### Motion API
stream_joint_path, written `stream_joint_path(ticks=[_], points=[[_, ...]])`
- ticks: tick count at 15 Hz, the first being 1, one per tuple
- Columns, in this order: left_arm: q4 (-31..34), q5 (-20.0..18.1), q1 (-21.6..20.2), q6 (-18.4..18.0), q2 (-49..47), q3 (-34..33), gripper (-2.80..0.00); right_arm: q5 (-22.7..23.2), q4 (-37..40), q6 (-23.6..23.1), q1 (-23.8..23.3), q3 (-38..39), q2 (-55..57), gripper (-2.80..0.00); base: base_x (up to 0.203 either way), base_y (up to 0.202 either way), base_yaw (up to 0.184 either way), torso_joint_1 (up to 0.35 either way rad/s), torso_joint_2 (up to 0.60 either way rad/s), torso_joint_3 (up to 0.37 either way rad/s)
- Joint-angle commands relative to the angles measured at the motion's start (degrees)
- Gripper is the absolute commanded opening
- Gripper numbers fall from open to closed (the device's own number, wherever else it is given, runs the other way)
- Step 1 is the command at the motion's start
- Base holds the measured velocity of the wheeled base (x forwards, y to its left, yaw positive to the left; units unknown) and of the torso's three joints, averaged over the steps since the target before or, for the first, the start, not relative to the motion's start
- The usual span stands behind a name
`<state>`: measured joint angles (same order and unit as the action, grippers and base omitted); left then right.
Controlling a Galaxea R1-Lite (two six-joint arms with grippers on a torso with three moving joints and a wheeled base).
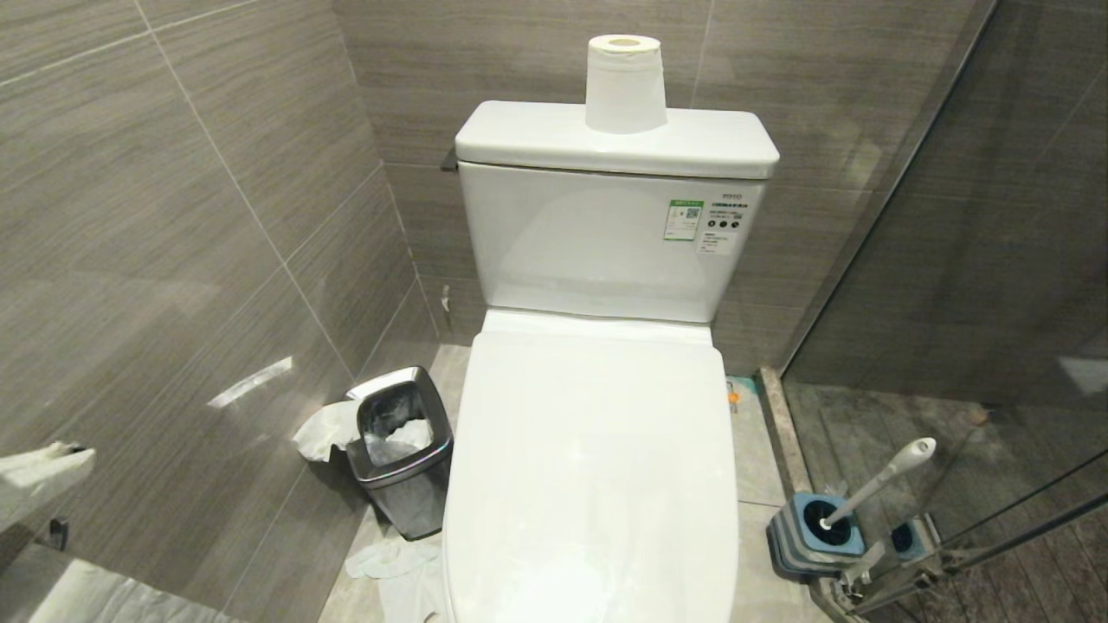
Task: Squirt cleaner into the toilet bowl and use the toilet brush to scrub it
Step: Use the left hand to lift the toilet lid slightly
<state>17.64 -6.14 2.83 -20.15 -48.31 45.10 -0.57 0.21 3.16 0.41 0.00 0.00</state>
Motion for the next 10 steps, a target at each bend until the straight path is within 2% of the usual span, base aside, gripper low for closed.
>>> stream_joint_path(ticks=[1,3,5,8,10], points=[[-0.06,-0.13,3.11,-0.08,-10.83,3.78,-2.80,-0.04,-0.03,0.01,0.02,0.00,0.00,-2.80,0.000,0.000,0.000,0.000,0.00,0.000],[0.08,-1.40,6.33,0.54,-15.64,5.91,-2.80,0.05,-0.04,0.01,0.02,0.00,0.00,-2.80,0.000,0.000,0.000,0.000,0.00,0.000],[0.10,-6.85,6.96,1.40,-19.96,7.83,-2.80,0.05,-0.04,0.01,0.02,0.00,0.00,-2.80,0.000,0.000,0.000,0.000,0.00,0.000],[0.18,-13.30,7.17,5.07,-26.15,11.16,-2.80,0.05,-0.04,0.01,0.02,0.00,0.00,-2.80,0.000,0.000,0.000,0.000,0.00,0.000],[0.02,-15.43,7.25,8.04,-29.73,13.53,-2.80,0.05,-0.04,0.01,0.02,0.00,0.00,-2.80,0.000,0.000,0.000,0.000,0.00,0.000]])
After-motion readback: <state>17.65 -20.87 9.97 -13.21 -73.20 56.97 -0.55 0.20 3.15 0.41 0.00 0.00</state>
